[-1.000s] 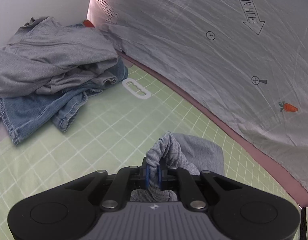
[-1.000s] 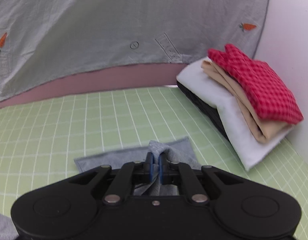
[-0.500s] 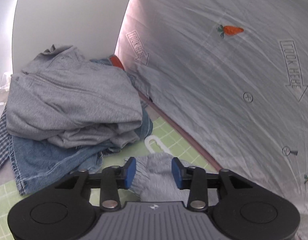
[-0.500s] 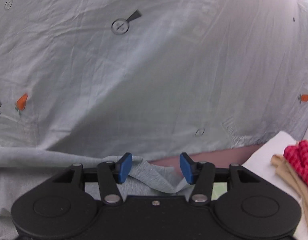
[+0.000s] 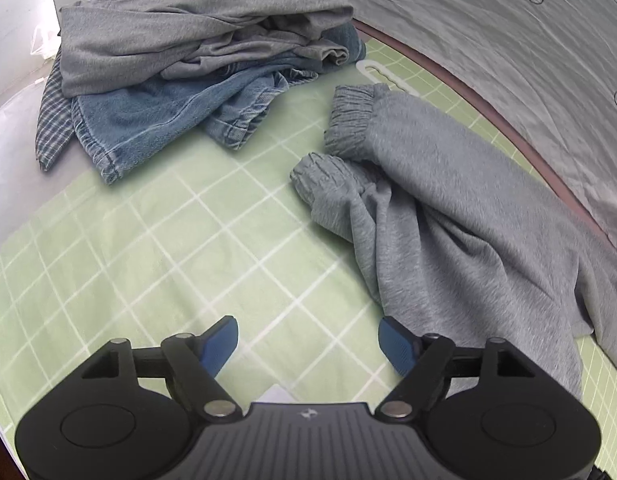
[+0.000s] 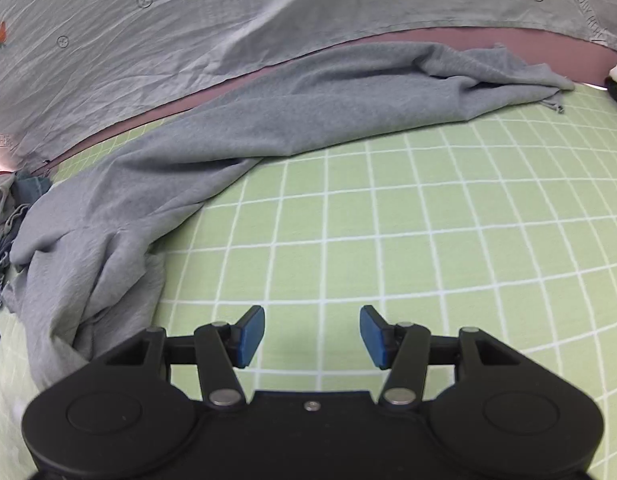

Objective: Fold clothes

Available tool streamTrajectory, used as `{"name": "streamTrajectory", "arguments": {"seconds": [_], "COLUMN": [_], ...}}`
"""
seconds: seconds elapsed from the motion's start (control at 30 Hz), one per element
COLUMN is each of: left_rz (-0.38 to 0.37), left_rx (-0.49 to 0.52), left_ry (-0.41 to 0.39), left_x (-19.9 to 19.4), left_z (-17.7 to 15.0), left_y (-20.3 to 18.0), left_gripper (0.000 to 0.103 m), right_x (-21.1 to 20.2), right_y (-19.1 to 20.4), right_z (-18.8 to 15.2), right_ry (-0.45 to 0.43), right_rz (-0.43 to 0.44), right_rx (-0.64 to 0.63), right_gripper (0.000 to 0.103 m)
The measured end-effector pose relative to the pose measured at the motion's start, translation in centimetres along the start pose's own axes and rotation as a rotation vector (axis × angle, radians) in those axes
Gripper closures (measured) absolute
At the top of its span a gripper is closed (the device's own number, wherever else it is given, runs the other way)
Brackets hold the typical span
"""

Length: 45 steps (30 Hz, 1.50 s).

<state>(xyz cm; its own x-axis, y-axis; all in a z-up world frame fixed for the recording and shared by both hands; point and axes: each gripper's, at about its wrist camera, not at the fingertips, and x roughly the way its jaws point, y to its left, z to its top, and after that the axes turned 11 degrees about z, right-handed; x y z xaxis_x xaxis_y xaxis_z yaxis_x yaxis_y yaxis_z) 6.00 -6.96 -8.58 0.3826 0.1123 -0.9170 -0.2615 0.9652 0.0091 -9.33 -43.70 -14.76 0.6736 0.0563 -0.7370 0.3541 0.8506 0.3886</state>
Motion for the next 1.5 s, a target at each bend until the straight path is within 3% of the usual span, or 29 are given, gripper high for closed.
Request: {"name": "streamTrajectory", "arguments": {"seconds": [0.13, 0.4, 0.6, 0.67, 0.7, 0.77, 0.83, 0.87, 0.9, 0.93, 0.97, 1.13, 1.37, 1.5], "left_rz": [-0.034, -0.157, -0.224, -0.239, -0.241, -0.253, -0.256, -0.248, -0.226, -0.209, -0.213, -0.231, -0.279, -0.245], "left_rx": [0.075, 0.103, 0.085, 0.073, 0.066, 0.058, 0.056, 0.056, 0.053, 0.057, 0.058, 0.062, 0.108, 0.145], "left_ry": [-0.011, 0.026, 0.035, 0.041, 0.044, 0.041, 0.035, 0.032, 0.024, 0.024, 0.034, 0.011, 0.003, 0.01], "left_x": [0.5, 3.4, 5.4, 6.0, 6.2, 6.6, 6.7, 6.7, 6.7, 6.6, 6.7, 5.1, 1.6, 0.3], "left_z": [1.0, 5.2, 7.5, 7.8, 7.9, 7.8, 7.4, 7.2, 7.1, 6.9, 6.8, 5.2, 0.4, -3.1], "left_y": [0.4, 0.5, -0.6, -0.9, -1.1, -1.4, -1.6, -1.6, -1.7, -1.7, -1.6, -1.5, -1.9, -1.2], "left_gripper": [0.022, 0.02, 0.02, 0.02, 0.02, 0.024, 0.048, 0.054, 0.067, 0.087, 0.092, 0.096, 0.096, 0.096], "right_x": [1.1, 3.2, 5.2, 5.5, 5.6, 5.6, 5.3, 5.1, 4.8, 4.4, 4.0, 0.5, -7.5, -9.7], "right_y": [2.8, 7.6, 9.3, 9.6, 9.8, 10.2, 10.5, 10.5, 10.4, 10.2, 9.9, 8.8, 4.1, 3.1], "right_z": [-0.3, -0.3, 0.1, 0.3, 0.4, 0.4, 0.3, 0.4, 0.4, 0.4, 0.5, -0.1, -1.8, -3.6], "right_ry": [-0.008, -0.014, 0.037, 0.051, 0.061, 0.072, 0.069, 0.064, 0.058, 0.05, 0.041, -0.003, -0.143, -0.069], "right_rz": [0.045, 0.104, 0.059, 0.058, 0.062, 0.06, 0.044, 0.032, 0.022, 0.01, -0.006, -0.142, -0.284, -0.326], "right_rx": [0.032, 0.099, 0.068, 0.039, 0.019, -0.032, -0.073, -0.084, -0.09, -0.094, -0.098, -0.215, -0.133, -0.212], "right_gripper": [0.053, 0.06, 0.063, 0.072, 0.082, 0.092, 0.1, 0.1, 0.1, 0.101, 0.101, 0.101, 0.102, 0.101]}}
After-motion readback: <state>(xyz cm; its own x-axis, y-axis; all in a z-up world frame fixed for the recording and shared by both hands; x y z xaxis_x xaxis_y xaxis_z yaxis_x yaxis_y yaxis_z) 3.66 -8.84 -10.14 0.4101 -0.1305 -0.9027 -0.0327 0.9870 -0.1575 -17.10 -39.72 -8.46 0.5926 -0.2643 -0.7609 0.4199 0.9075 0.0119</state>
